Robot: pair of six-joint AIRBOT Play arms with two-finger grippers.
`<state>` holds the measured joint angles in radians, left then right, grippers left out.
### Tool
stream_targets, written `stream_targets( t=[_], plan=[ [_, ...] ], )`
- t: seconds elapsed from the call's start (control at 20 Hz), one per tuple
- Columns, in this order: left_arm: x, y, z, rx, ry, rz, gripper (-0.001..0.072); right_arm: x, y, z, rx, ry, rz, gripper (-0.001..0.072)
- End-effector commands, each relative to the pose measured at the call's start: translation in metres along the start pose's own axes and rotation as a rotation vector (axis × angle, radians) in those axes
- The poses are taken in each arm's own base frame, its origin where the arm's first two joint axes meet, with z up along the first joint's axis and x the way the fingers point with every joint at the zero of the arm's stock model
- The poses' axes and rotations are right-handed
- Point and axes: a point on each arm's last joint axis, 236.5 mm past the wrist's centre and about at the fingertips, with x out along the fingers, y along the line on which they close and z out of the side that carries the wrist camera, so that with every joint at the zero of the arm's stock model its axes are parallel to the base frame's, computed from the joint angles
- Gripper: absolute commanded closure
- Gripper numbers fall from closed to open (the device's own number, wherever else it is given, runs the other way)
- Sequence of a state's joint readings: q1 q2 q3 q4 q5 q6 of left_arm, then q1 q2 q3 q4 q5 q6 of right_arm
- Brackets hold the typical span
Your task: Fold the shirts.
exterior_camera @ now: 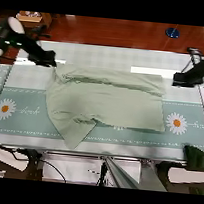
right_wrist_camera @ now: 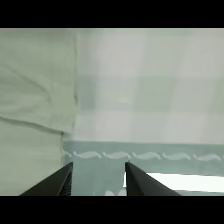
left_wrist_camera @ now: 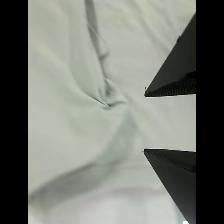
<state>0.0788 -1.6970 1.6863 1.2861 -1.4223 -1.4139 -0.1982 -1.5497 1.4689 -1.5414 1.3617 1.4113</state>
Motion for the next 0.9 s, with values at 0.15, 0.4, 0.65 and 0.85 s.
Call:
stream_targets(
  t=[0.15, 0.4, 0.65, 0.85],
  plan=[
    [-0.035, 0.027, -0.124, -0.236, 0.037, -0.096, 0.0147, -0.020, -0.036, -0.074, 0.233, -0.057, 0.095, 0.0299],
    [0.013, -0.003, -0.248, -0.322, 0.140, -0.211, 0.0058, -0.021, -0.006, -0.084, 0.395, -0.212, 0.404, 0.0192],
    [0.052, -0.014, -0.286, -0.381, 0.180, -0.252, 0.0021, -0.023, 0.002, -0.081, 0.429, -0.233, 0.474, 0.0197],
    [0.065, -0.015, -0.282, -0.392, 0.151, -0.271, 0.0034, -0.023, 0.003, -0.082, 0.420, -0.229, 0.476, 0.0198]
  ],
)
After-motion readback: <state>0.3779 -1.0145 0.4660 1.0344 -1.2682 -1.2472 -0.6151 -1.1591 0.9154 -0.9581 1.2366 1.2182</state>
